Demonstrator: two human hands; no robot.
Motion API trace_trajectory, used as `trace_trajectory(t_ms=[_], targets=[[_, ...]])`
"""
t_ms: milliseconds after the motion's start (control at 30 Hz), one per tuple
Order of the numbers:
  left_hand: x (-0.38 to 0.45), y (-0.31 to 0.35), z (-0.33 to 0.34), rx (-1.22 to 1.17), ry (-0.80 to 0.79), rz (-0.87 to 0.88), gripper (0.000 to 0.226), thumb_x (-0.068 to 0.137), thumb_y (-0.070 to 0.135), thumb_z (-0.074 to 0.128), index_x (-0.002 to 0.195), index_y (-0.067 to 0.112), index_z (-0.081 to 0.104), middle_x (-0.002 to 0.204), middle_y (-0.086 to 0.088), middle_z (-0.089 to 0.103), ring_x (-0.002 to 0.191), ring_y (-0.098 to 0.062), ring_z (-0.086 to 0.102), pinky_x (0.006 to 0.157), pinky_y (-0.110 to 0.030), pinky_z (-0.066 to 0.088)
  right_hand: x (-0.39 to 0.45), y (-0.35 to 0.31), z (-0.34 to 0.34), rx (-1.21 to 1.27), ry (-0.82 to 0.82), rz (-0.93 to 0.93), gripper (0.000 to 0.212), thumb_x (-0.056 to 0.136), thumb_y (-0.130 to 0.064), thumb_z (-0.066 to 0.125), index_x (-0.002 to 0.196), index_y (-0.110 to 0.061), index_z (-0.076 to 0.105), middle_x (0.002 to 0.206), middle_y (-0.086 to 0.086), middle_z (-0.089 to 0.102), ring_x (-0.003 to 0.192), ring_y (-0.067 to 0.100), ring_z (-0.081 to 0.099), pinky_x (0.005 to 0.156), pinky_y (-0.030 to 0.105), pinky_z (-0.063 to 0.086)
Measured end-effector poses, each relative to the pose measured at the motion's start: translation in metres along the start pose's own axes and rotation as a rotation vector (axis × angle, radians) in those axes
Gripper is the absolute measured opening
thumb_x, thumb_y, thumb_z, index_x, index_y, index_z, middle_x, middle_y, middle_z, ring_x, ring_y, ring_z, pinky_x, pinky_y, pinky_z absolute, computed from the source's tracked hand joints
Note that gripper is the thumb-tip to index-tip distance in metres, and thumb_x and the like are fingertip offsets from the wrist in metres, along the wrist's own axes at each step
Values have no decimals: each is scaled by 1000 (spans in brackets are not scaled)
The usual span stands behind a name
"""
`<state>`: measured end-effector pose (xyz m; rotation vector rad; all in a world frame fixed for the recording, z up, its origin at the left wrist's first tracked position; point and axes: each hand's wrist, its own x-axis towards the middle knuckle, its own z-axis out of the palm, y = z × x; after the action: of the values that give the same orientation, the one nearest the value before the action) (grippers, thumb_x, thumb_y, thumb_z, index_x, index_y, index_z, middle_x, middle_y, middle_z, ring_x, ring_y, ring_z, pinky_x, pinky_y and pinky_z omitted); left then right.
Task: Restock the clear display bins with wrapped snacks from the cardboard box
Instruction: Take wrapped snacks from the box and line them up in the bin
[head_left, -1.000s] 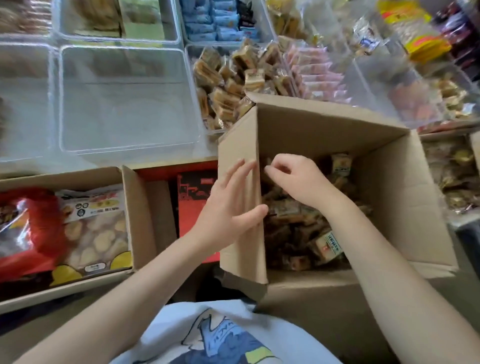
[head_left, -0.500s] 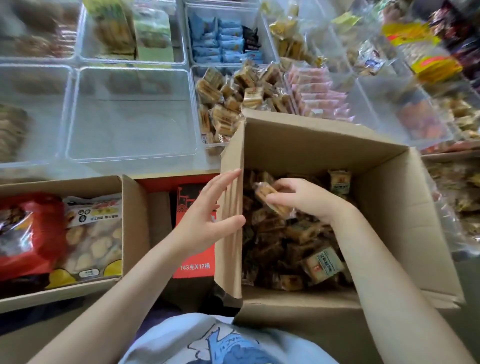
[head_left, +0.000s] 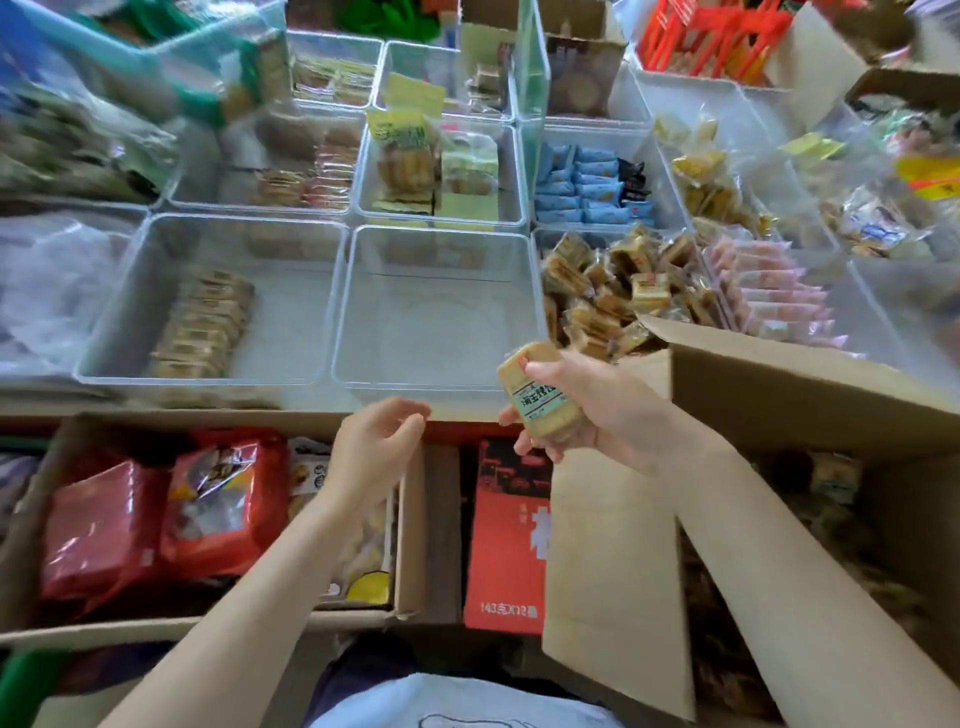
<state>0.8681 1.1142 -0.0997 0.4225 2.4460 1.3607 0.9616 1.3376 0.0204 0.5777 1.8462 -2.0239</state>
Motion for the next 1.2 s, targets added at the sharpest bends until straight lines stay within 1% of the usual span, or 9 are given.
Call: trace_trajectory(t_ms=[100, 200, 333, 400, 467, 533, 700, 967, 1200], targets=[[24, -51, -60, 133, 126, -20, 15, 92, 11, 62, 94, 18, 75, 91, 2, 73, 91, -20, 66, 79, -27, 46, 56, -8, 52, -100, 37, 56, 46, 103, -48, 45, 117, -5, 54, 90, 25, 69, 65, 33, 64, 42, 26, 40], [46, -100, -118, 282, 198, -5, 29, 87, 28, 56, 102, 10, 73, 106, -9, 70, 109, -31, 61, 93, -37, 43, 115, -10, 106, -148, 79, 87, 39, 103, -48, 44, 107, -12, 59, 84, 20, 66, 57, 29, 61, 41, 24, 36], [71, -163, -173, 631, 48, 92, 61, 79, 41, 56, 130, 9, 64, 142, -13, 57, 137, -34, 47, 114, -51, 34, 190, -14, 168, -420, 132, 30, 36, 99, -47, 53, 111, -13, 56, 83, 6, 61, 52, 9, 55, 47, 24, 41], [76, -188, -190, 764, -54, 145, 68, 82, 49, 49, 139, 15, 58, 147, -8, 54, 142, -29, 42, 119, -52, 24, 224, -18, 192, -535, 130, -48, 35, 97, -47, 58, 114, -17, 55, 90, 0, 61, 64, 7, 57, 57, 23, 46], [78, -204, -198, 781, -97, 205, 69, 82, 51, 44, 142, 18, 54, 144, -6, 56, 141, -27, 43, 120, -50, 19, 256, -21, 209, -735, 142, -120, 37, 93, -50, 63, 117, -24, 54, 103, 0, 64, 88, 18, 61, 77, 34, 50], [78, -209, -199, 750, -87, 238, 68, 82, 50, 46, 142, 18, 53, 141, -5, 57, 139, -27, 44, 120, -51, 18, 288, -21, 223, -1029, 130, -129, 40, 93, -48, 64, 121, -22, 54, 114, 5, 66, 101, 27, 61, 82, 38, 48], [79, -213, -192, 668, -39, 261, 68, 81, 45, 50, 143, 19, 52, 139, -3, 56, 138, -28, 43, 121, -53, 17, 343, -4, 248, -1544, -179, 245, 48, 99, -47, 55, 128, -9, 56, 128, 14, 63, 116, 32, 58, 87, 34, 45], [79, -219, -191, 647, 16, 327, 68, 78, 34, 63, 143, 22, 49, 140, 2, 53, 140, -24, 36, 125, -48, 3, 369, 16, 249, -1460, -278, 386, 39, 102, -17, 47, 141, -14, 50, 142, 9, 54, 126, 29, 51, 96, 32, 41], [79, -219, -190, 661, 3, 300, 66, 79, 33, 62, 143, 22, 48, 141, 1, 52, 141, -25, 38, 125, -50, 5, 374, 24, 247, -1472, -217, 315, 35, 100, -20, 56, 134, -17, 60, 134, 6, 61, 120, 28, 56, 93, 30, 45]])
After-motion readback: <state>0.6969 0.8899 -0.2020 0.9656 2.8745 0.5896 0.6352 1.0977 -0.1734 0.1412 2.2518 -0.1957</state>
